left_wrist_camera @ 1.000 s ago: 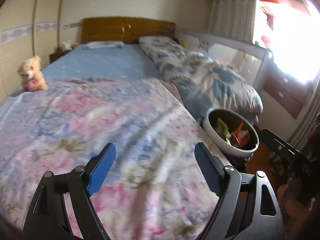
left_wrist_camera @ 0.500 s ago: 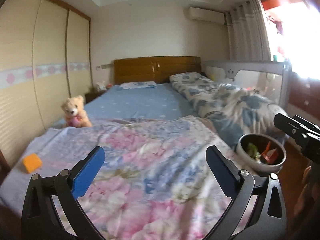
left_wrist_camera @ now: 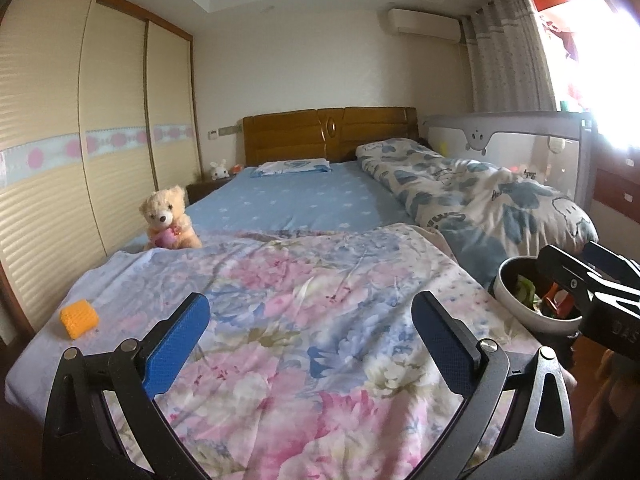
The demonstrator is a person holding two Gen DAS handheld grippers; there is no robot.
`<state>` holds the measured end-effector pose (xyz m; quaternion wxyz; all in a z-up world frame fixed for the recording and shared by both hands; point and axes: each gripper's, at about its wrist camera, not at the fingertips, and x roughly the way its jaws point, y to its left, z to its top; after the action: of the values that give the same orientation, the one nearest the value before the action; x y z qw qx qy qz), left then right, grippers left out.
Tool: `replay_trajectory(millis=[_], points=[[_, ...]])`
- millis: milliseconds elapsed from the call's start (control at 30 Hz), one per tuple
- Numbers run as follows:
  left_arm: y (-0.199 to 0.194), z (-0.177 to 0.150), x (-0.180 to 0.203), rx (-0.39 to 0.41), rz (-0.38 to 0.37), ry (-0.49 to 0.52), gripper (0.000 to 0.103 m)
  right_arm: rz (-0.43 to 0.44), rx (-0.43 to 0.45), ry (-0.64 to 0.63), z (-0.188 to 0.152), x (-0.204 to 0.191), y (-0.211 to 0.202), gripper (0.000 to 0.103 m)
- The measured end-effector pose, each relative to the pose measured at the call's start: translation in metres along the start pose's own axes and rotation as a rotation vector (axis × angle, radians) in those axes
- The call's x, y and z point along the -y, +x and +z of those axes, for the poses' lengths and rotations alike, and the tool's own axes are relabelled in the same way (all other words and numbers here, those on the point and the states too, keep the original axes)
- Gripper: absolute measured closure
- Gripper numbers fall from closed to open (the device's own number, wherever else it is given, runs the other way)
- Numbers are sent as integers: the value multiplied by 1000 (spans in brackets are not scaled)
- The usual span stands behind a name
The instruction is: Collect trash
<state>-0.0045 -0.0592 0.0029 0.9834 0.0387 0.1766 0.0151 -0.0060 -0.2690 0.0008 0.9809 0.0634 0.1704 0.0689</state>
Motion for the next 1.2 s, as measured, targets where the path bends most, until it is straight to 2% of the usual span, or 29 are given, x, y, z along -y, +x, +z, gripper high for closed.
replay_trajectory(millis=[500, 1200], points=[[3, -1, -2, -13, -19, -17, 0, 6, -36, 33, -2, 8, 3, 0], [4, -4, -2, -21, -36, -18, 0, 15, -43, 37, -5, 5, 3, 0]])
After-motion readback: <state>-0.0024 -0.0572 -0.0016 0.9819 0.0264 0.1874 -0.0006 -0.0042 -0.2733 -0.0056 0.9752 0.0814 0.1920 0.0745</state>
